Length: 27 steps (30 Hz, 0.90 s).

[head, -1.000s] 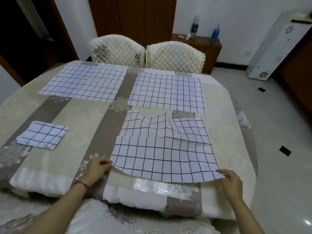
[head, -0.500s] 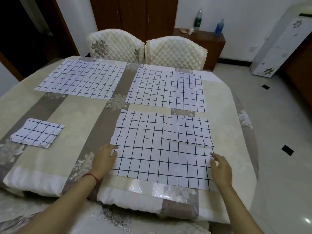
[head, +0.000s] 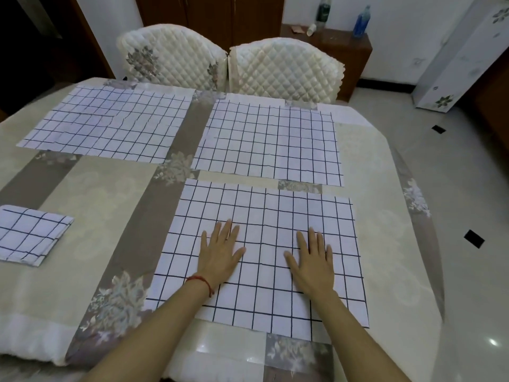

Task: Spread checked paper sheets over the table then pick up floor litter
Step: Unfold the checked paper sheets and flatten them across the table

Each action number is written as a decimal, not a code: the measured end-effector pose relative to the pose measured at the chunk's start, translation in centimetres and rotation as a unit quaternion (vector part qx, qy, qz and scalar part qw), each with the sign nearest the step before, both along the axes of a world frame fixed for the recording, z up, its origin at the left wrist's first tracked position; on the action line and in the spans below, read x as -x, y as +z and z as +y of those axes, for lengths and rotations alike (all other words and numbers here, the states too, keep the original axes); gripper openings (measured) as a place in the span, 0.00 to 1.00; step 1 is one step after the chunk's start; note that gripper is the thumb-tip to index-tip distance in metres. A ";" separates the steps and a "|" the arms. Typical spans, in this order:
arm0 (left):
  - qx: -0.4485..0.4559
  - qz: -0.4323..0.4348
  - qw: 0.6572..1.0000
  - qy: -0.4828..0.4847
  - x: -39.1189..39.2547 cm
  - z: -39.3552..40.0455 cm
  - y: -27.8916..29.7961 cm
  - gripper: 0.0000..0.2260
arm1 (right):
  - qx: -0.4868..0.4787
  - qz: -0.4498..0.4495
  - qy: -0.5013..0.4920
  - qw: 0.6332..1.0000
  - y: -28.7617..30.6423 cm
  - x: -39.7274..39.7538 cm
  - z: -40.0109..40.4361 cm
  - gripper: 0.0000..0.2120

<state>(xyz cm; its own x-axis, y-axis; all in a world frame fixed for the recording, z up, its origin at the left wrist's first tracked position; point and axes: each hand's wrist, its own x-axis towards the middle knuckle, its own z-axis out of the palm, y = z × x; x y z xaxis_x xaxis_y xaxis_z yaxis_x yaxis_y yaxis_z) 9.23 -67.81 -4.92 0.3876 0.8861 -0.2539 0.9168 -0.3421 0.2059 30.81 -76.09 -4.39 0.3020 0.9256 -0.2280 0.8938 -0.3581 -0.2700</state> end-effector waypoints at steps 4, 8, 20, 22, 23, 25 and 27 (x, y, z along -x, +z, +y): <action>-0.016 -0.015 1.000 -0.005 0.7 -0.1 -0.5 0.39 | -0.012 -0.005 -0.004 1.000 -0.5 0.0 -0.2 0.31; -0.027 -0.022 0.999 0.001 1.4 -1.0 -0.7 0.35 | -0.016 -0.010 0.002 1.000 -0.8 0.1 -0.6 0.31; -0.047 -0.025 0.999 0.014 1.8 -2.2 -0.6 0.33 | -0.011 -0.012 0.006 1.000 -0.6 0.5 -1.6 0.31; -0.046 -0.028 0.998 0.020 1.8 -2.3 -0.6 0.33 | -0.011 -0.014 0.006 1.000 -0.3 0.6 -1.6 0.31; -0.046 -0.030 0.998 0.024 1.7 -2.3 -0.5 0.33 | -0.015 -0.016 0.007 1.000 -0.1 0.7 -1.6 0.31; -0.054 -0.038 0.997 0.031 1.2 -2.4 -0.4 0.30 | -0.035 -0.031 0.019 0.999 0.4 1.6 -1.1 0.31; -0.065 -0.053 0.996 0.021 -0.3 -2.4 -0.3 0.26 | -0.055 -0.042 0.050 0.996 0.7 3.0 0.1 0.29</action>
